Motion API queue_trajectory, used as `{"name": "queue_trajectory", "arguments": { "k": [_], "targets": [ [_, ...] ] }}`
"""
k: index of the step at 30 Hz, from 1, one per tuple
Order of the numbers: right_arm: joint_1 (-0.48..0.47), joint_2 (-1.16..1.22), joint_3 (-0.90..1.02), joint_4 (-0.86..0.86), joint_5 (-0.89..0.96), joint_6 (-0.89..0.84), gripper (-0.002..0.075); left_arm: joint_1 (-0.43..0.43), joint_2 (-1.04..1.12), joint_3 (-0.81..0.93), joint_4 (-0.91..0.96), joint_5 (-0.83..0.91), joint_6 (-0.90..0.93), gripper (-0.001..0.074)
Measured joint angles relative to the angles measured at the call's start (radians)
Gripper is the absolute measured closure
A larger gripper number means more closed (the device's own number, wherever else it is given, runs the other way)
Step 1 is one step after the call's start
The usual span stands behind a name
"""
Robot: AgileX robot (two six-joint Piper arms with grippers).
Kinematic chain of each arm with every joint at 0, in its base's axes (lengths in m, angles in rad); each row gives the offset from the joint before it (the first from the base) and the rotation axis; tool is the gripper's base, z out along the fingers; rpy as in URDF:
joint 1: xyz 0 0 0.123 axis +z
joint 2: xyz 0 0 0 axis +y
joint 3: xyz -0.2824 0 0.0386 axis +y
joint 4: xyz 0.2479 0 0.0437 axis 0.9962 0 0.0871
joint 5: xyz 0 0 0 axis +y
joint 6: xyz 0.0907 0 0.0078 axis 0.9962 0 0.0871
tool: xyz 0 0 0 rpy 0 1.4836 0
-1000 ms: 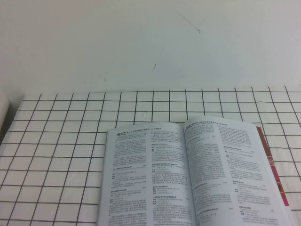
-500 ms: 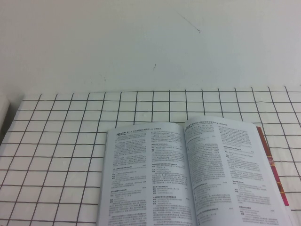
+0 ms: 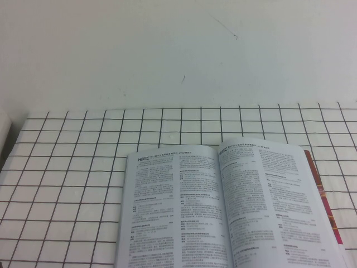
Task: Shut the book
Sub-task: 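Close the open booklet and leave it lying on the table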
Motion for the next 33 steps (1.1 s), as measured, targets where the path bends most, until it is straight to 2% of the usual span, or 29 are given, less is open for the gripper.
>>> {"name": "queue_trajectory", "arguments": {
  "k": [8,17,33],
  "targets": [
    [0.000,0.000,0.000,0.000,-0.078,0.000,0.0729,0.000,0.000,0.000,0.000,0.009,0.000,0.0738],
    [0.000,0.000,-0.002,0.000,0.037,0.000,0.0729,0.000,0.000,0.000,0.007,0.046,0.000,0.0738],
    [0.000,0.000,-0.004,0.000,0.045,0.000,0.0729,0.000,0.000,-0.002,0.010,0.048,0.001,0.0738]
  ]
}}
